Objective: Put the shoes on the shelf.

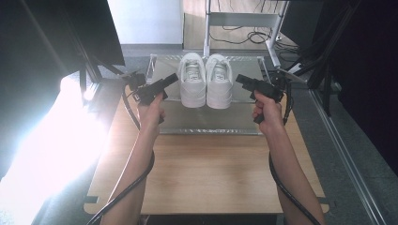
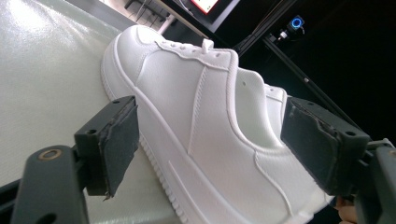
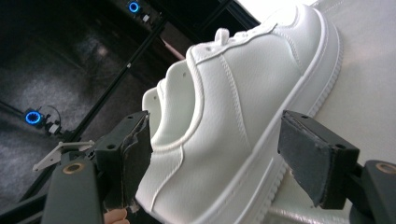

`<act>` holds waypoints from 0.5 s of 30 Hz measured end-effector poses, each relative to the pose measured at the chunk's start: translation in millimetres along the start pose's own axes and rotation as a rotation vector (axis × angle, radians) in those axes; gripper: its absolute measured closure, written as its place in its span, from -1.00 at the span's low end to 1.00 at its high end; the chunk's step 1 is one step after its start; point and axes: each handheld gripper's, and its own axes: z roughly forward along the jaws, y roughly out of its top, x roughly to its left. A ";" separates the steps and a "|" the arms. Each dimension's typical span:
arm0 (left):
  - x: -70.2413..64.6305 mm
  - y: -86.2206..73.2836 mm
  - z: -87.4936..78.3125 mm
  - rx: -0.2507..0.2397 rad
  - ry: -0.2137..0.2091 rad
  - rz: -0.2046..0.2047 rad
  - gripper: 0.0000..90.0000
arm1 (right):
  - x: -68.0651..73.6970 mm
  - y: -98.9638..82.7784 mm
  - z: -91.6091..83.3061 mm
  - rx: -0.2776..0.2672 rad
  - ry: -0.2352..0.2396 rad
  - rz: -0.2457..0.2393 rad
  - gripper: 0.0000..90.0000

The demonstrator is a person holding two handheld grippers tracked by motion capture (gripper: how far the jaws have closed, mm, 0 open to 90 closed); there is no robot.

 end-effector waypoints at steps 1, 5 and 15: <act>0.1 -1.7 -2.0 0.001 -0.004 0.003 -0.61 | 0.1 -1.3 -1.8 0.004 0.004 -0.001 -0.42; -1.3 -8.7 -10.7 0.010 -0.010 0.022 -0.68 | 0.8 -6.6 -8.5 0.021 0.013 -0.018 -0.43; -1.6 -27.3 -35.6 0.020 -0.049 0.044 -0.72 | -1.1 -22.8 -26.9 0.049 0.060 -0.032 -0.45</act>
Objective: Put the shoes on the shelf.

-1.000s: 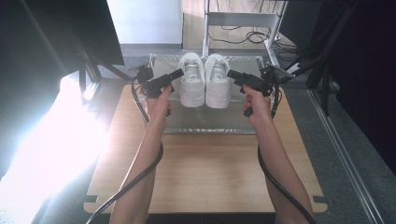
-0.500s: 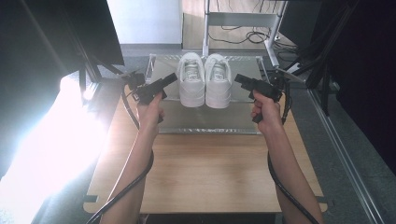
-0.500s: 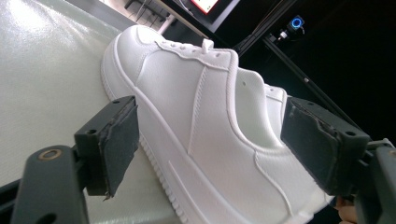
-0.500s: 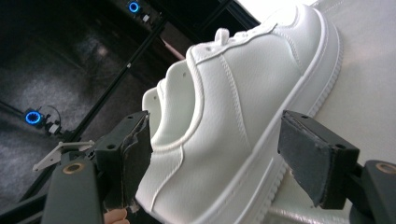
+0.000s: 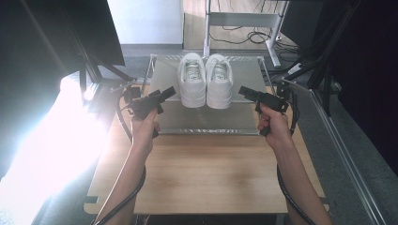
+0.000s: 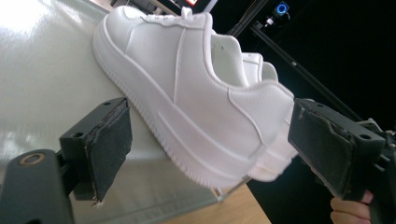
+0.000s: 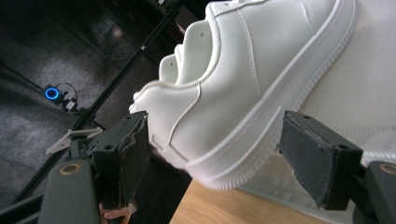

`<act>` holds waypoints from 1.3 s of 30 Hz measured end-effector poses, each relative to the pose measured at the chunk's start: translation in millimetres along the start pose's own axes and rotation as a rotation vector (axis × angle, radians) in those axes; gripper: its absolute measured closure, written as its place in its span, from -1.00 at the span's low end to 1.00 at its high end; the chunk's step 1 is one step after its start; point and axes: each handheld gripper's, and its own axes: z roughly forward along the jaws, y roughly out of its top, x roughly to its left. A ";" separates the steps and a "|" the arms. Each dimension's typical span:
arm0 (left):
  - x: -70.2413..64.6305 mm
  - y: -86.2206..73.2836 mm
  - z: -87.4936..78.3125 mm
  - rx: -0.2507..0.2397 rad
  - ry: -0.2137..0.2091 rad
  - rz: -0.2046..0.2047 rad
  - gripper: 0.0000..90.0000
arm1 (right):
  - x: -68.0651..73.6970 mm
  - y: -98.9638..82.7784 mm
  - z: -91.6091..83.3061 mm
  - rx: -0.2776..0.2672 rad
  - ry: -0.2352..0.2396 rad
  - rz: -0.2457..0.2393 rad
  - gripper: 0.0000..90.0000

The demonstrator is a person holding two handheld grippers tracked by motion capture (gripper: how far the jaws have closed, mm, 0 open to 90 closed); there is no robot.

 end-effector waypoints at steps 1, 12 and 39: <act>1.3 -2.4 -2.7 0.001 -0.008 -0.004 -0.73 | -0.4 -1.6 -1.9 0.003 0.004 -0.001 -0.46; 11.0 -26.3 -33.8 0.003 -0.048 -0.001 -0.79 | -5.9 -18.6 -26.6 0.029 0.012 -0.028 -0.48; 22.1 -103.2 -74.8 0.105 0.076 0.193 -0.83 | -30.2 -87.2 -79.0 0.159 -0.161 -0.237 -0.58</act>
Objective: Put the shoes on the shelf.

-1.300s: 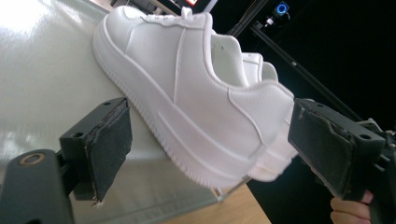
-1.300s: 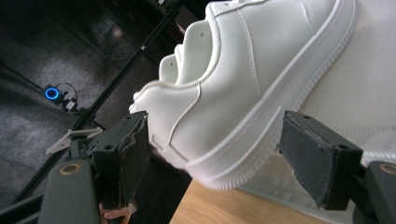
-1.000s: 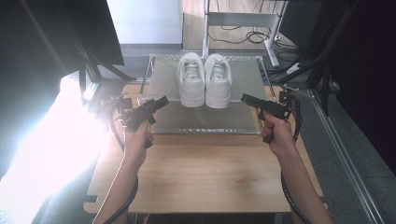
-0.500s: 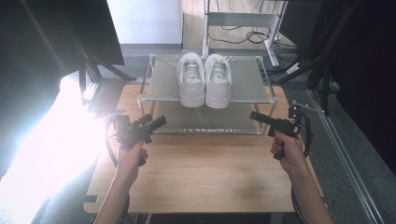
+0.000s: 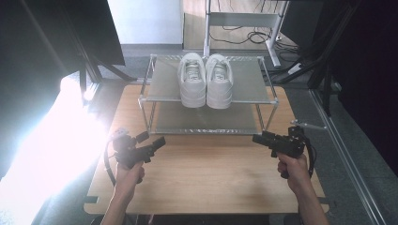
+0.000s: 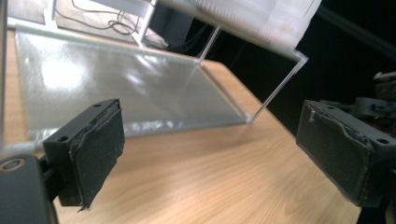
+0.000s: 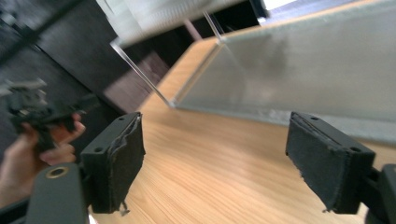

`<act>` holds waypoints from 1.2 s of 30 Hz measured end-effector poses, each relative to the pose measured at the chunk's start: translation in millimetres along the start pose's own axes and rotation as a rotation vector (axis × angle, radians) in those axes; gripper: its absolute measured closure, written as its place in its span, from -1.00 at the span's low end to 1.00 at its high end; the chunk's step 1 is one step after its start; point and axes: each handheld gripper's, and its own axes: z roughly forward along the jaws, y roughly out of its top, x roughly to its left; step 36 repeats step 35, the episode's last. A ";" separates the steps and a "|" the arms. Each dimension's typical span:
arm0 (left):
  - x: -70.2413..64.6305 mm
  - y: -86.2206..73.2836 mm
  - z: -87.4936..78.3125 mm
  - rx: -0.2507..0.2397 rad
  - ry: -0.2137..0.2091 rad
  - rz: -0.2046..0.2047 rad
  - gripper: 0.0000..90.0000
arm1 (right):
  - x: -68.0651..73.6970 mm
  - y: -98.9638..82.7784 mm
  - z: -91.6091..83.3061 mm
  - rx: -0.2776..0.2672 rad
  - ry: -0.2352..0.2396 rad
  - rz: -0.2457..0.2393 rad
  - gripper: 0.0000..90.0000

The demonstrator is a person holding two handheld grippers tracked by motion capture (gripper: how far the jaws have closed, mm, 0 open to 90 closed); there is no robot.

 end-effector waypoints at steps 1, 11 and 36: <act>0.1 -3.6 -0.5 0.006 0.007 0.009 -0.83 | 0.0 -3.6 0.3 0.007 -0.014 -0.008 -0.59; -3.3 -38.1 3.8 0.078 0.078 0.088 -0.83 | -0.3 -37.6 13.2 0.110 -0.144 -0.124 -0.69; -10.1 -106.1 57.3 0.449 0.303 0.386 -1.00 | -11.1 -111.6 68.4 0.388 -0.378 -0.493 -1.00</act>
